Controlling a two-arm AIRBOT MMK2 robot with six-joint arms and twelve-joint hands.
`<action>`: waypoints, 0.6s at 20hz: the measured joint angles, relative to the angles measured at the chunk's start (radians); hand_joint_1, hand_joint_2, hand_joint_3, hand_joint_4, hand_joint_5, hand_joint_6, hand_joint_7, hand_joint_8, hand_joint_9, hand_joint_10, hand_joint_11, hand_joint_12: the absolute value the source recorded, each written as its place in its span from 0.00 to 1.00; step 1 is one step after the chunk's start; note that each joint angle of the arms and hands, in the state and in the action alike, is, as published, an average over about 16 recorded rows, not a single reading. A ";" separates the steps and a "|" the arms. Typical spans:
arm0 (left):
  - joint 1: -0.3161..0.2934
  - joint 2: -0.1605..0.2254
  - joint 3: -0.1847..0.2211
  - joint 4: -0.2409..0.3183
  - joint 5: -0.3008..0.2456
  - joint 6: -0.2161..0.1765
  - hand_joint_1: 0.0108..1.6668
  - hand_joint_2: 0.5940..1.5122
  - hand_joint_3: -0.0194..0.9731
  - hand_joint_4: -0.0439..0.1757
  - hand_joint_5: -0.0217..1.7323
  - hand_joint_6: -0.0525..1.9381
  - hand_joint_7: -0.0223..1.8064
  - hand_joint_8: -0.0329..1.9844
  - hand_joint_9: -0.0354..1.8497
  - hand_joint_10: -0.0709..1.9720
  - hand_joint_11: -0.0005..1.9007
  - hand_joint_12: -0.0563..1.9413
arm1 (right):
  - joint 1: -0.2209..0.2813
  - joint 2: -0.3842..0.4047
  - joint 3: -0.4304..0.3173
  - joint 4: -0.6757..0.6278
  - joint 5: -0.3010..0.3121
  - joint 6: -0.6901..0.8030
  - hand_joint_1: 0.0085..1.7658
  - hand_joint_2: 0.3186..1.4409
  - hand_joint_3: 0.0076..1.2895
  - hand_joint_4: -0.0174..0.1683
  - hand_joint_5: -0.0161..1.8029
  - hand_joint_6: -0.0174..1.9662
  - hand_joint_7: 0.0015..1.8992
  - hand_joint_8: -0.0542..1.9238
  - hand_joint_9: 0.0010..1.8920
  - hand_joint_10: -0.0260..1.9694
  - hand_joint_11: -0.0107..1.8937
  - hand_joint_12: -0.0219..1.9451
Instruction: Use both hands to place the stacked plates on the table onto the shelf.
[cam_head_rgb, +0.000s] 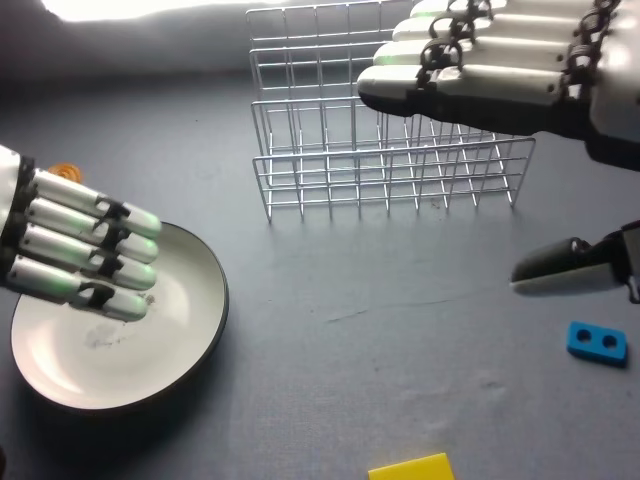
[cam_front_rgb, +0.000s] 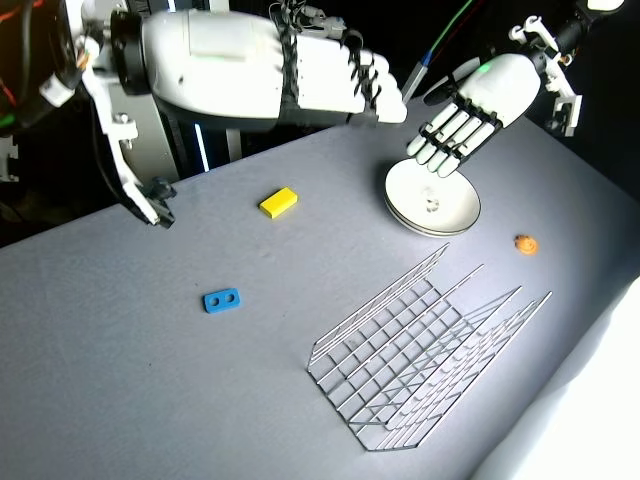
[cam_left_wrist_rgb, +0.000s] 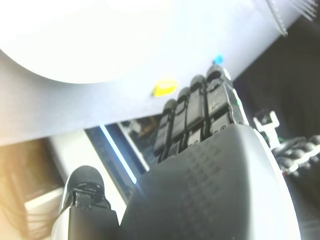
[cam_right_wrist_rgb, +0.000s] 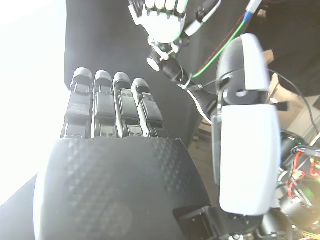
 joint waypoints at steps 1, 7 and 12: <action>0.027 -0.008 0.015 -0.010 0.000 0.007 0.00 0.55 0.05 0.23 0.02 0.03 0.02 0.01 0.03 0.04 0.01 0.02 | 0.002 -0.005 0.004 -0.005 -0.018 0.013 0.42 0.62 0.01 0.10 0.02 0.02 0.01 0.03 0.01 0.02 0.01 0.01; 0.175 -0.054 0.103 -0.072 0.005 0.042 0.00 0.55 0.05 0.23 0.02 0.03 0.02 0.01 0.03 0.04 0.01 0.02 | 0.007 -0.037 0.026 -0.040 -0.095 0.061 0.58 0.59 0.01 0.10 0.02 0.02 0.01 0.03 0.01 0.02 0.01 0.01; 0.260 -0.088 0.168 -0.110 0.008 0.056 0.00 0.56 0.04 0.22 0.02 0.03 0.02 0.01 0.03 0.04 0.01 0.02 | 0.000 -0.061 0.034 -0.053 -0.128 0.062 0.61 0.57 0.01 0.09 0.02 0.02 0.01 0.03 0.01 0.02 0.01 0.01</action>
